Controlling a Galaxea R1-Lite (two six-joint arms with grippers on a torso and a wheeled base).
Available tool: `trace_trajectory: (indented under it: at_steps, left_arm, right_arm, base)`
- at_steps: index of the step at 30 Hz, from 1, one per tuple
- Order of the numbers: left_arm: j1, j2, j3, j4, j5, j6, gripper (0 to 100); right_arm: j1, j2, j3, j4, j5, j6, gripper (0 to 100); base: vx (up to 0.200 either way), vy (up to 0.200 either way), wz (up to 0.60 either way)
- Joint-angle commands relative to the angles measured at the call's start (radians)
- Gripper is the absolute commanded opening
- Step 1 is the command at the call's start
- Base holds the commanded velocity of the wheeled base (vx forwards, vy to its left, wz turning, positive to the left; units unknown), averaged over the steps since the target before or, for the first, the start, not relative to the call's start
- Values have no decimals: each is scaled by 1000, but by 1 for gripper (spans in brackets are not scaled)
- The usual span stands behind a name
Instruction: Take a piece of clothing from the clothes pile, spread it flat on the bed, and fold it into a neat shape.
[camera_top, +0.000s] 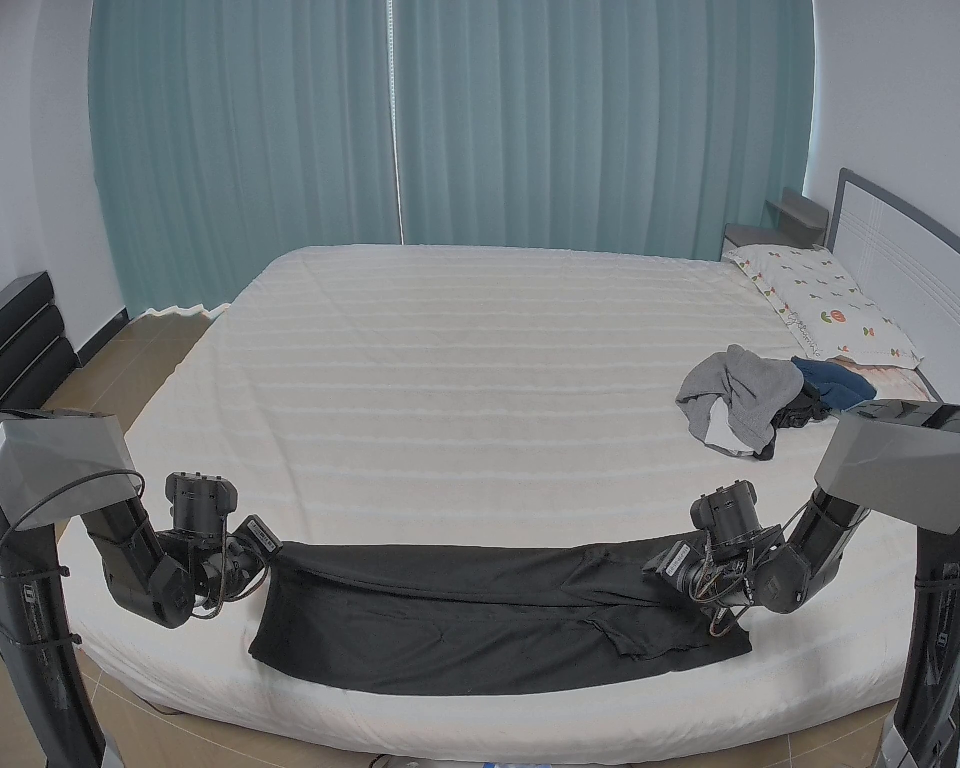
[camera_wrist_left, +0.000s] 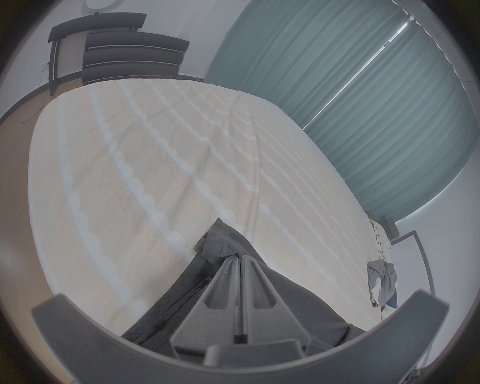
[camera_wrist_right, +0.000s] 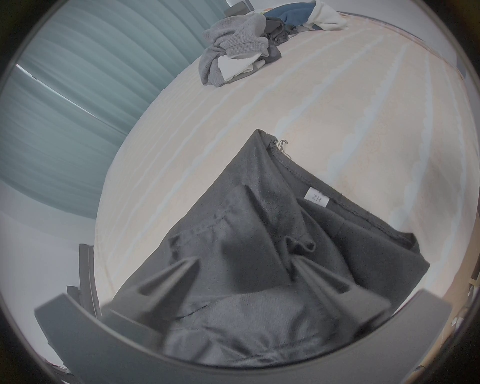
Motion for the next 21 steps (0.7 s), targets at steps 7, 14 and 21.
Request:
trace_trajectory:
  at_steps: [7, 14, 21]
  left_arm:
    - [0, 0, 0, 0, 1, 0, 0]
    - [0, -9, -6, 1, 1, 3, 0]
    - [2, -16, -65, 10, 1, 9, 0]
  right_arm:
    - [-7, 22, -3, -10, -13, -1, 0]
    - [-27, -34, -12, -10, -15, -4, 0]
    - [-110, -80, -144, -4, -13, -10, 0]
  base:
    - [0, 0, 0]
    - [0, 0, 0]
    - [0, 0, 0]
